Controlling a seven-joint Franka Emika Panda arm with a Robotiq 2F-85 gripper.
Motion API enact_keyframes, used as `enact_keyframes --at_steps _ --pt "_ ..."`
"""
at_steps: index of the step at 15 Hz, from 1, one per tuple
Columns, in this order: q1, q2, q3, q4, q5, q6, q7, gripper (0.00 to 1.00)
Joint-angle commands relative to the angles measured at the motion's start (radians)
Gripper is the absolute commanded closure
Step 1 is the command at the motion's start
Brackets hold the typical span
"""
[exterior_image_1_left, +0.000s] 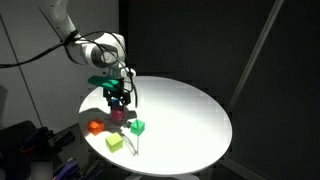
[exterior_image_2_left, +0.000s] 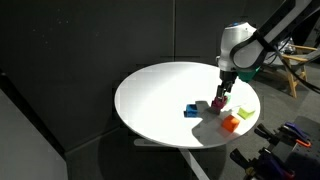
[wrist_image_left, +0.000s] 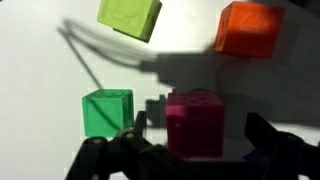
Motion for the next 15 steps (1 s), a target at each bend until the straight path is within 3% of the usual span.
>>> enact_keyframes --at_steps 1,15 --pt "-0.002 -0.099 0.007 -0.069 0.034 -0.044 0.045 0.00" --pt "-0.024 -0.392 0.016 -0.162 0.100 -0.280 0.245 0.00"
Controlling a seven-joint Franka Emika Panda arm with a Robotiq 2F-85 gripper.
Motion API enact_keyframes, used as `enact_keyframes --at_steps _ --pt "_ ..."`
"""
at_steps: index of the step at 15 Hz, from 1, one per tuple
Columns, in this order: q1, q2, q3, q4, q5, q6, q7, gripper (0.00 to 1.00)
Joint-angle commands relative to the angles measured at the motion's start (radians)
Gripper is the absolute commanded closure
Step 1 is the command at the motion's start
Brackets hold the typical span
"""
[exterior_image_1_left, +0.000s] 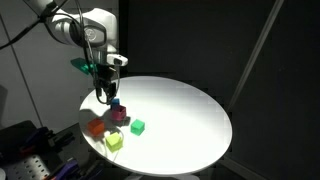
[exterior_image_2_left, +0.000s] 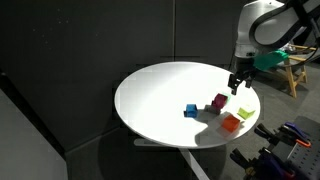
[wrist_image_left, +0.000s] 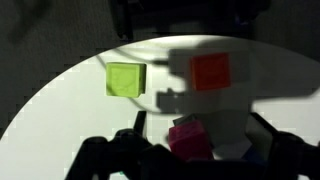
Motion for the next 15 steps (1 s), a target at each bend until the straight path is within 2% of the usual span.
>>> enact_keyframes --at_steps 1,8,15 --pt "-0.019 -0.107 0.015 -0.028 0.018 -0.064 0.034 0.00" --pt "-0.016 -0.217 0.018 -0.040 0.042 -0.098 -0.003 0.00" --pt "-0.003 -0.285 0.016 -0.047 0.052 -0.118 -0.117 0.00"
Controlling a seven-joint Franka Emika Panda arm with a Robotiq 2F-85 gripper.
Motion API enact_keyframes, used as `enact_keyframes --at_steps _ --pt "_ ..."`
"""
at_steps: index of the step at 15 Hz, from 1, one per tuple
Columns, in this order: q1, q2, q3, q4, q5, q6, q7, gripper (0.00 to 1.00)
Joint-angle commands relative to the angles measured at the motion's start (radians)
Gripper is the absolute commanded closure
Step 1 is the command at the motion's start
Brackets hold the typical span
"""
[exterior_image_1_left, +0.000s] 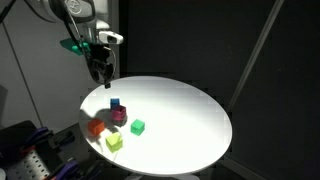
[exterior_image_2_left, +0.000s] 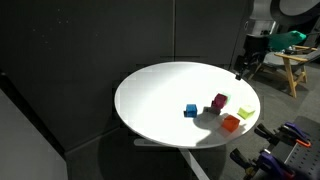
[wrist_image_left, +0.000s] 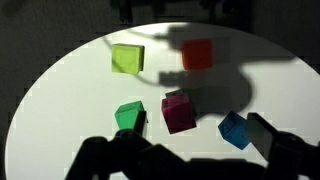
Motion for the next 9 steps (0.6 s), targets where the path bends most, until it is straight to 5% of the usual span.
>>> enact_keyframes --at_steps 1,9 --pt "-0.001 -0.052 0.002 -0.014 0.030 -0.045 -0.075 0.00" --pt "-0.012 -0.033 0.012 -0.004 0.015 -0.063 -0.073 0.00"
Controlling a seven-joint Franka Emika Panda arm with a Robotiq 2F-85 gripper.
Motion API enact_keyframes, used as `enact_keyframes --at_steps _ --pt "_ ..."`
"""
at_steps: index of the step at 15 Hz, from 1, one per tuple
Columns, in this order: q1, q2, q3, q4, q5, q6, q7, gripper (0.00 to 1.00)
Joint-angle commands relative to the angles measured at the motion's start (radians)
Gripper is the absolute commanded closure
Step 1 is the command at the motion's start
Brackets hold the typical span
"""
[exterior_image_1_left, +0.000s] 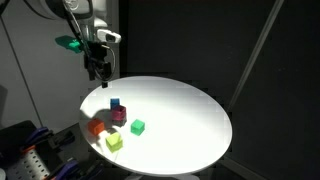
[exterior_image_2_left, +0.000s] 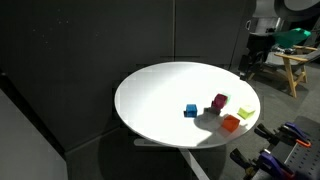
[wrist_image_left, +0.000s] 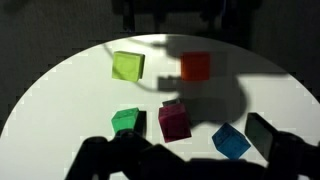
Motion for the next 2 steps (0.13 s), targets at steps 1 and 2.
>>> enact_keyframes --at_steps 1,2 --pt "-0.012 0.000 0.012 0.001 0.006 -0.001 -0.005 0.00" --pt "-0.012 0.000 0.012 0.001 0.006 -0.001 -0.005 0.00"
